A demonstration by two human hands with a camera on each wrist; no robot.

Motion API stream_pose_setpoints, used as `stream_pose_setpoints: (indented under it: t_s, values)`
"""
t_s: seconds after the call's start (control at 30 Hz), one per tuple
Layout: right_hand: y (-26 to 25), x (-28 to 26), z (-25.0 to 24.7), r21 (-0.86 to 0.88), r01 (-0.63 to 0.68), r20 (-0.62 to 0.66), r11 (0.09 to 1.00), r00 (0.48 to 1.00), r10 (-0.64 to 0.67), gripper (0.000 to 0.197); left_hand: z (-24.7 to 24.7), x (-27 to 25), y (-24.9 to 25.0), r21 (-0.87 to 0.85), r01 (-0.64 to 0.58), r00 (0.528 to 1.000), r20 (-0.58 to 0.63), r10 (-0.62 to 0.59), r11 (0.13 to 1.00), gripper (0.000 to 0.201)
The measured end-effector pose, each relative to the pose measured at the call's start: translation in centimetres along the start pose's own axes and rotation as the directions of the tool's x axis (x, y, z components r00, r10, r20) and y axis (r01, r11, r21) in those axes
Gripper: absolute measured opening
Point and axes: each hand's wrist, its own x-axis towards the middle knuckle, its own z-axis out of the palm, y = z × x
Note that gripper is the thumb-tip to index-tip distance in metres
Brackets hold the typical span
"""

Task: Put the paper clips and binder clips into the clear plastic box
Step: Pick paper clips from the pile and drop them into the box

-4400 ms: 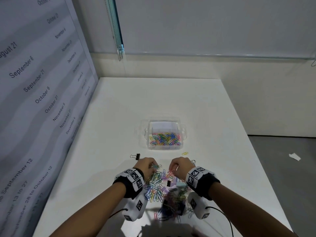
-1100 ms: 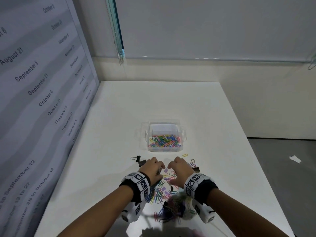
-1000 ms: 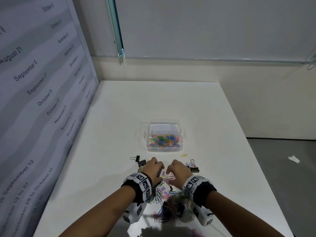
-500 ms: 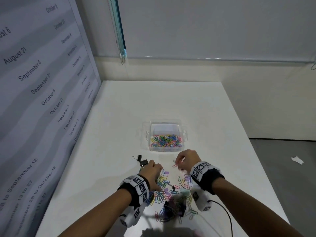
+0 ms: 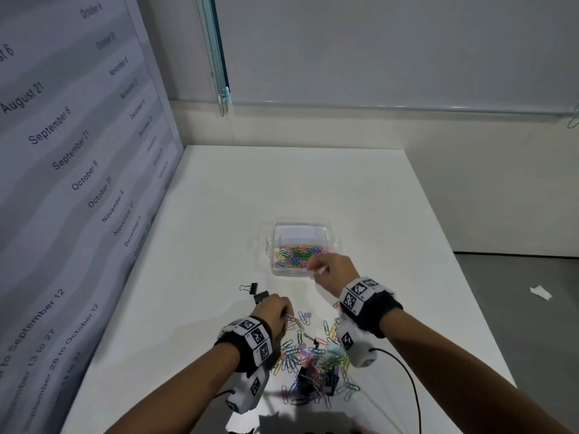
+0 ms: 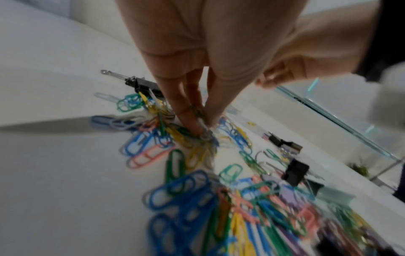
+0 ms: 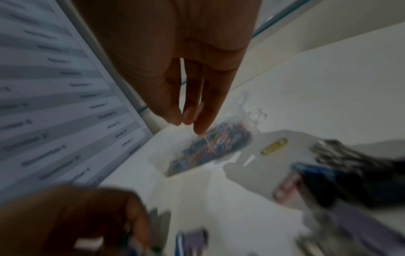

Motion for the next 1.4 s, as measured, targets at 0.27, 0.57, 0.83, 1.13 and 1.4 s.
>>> stream_pose_setpoints:
  t_s: [0.27,0.57,0.83,1.13,1.4]
  values:
    - [1.1,-3.9,4.9,-0.262,0.228,0.452,0.938,0.887,-0.089,0.044,-1.4,0.0,-1.3,-0.245,0.064,0.992,-0.092,-0.089,0.967,0.019]
    - [0.8,-4.8,7.5,-0.348,0.435,0.62,0.83,0.772,-0.145,0.057,-2.7,0.1,-2.2,-0.289,0.105,0.979,-0.138,-0.15,0.952,0.012]
    - [1.2,-4.5,4.7,-0.23,0.179,0.446,0.957,0.893,-0.06,0.022,-2.2,0.6,-1.7,-0.498,0.131,0.977,-0.081,-0.196,0.857,0.012]
    - [1.2,-1.6,0.6,-0.104,-0.028,0.19,0.994,0.981,0.047,0.012,-3.5,1.8,0.2,-0.832,0.118,0.971,-0.017,-0.238,0.542,0.023]
    - [-1.1,2.7,-3.1,0.019,-0.058,-0.063,0.998,0.996,0.059,0.022,-7.3,3.4,2.7,-0.859,-0.007,0.99,-0.079,-0.12,0.512,0.036]
